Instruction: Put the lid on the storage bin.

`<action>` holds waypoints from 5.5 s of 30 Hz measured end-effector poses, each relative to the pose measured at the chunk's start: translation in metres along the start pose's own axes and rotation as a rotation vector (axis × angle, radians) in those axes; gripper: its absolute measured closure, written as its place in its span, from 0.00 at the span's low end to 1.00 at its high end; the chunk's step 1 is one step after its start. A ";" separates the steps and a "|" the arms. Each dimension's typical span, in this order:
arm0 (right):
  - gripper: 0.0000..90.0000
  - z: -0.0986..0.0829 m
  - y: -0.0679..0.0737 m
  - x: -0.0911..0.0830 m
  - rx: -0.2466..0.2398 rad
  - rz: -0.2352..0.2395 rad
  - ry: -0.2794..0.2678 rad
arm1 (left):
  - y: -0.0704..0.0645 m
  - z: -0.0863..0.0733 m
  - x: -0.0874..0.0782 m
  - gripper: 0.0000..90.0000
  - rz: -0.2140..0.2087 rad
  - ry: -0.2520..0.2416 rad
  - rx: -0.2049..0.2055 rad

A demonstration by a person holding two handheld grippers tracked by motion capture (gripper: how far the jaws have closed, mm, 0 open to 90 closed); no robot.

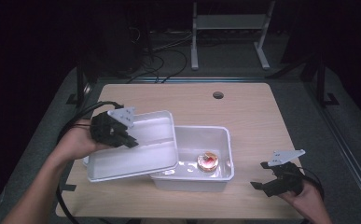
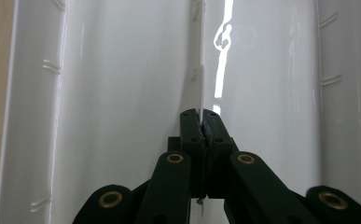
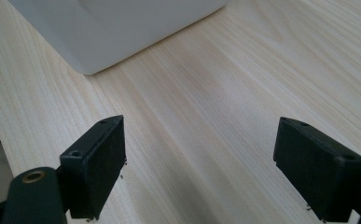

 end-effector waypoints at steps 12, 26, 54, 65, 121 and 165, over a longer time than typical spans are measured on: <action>0.18 -0.001 0.000 -0.004 -0.001 -0.006 -0.014 | 0.003 0.056 0.038 0.99 -0.076 -0.003 0.057; 0.18 0.000 0.000 -0.006 0.000 -0.004 -0.031 | 0.000 0.101 0.079 0.99 -0.130 0.026 0.113; 0.18 0.004 0.003 -0.007 -0.013 0.014 -0.048 | 0.002 0.114 0.119 0.99 -0.159 0.092 0.138; 0.18 0.004 0.003 -0.006 -0.017 0.015 -0.046 | 0.001 0.112 0.124 0.99 -0.149 0.115 0.146; 0.18 -0.006 -0.002 0.003 0.017 0.014 0.005 | 0.111 -0.131 0.043 0.68 0.013 -0.044 -0.217; 0.18 -0.007 0.007 0.011 0.031 0.023 0.013 | 0.121 -0.166 0.077 0.94 -0.048 0.039 -0.274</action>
Point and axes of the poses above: each handheld gripper's, and its own axes: x roughly forward along the jaws, z roughly out of its top, y roughly to its left, the point moved 5 cm from there along x, roughly forward along the jaws, and after that the axes turned 2 degrees about z, right-handed, at the moved point
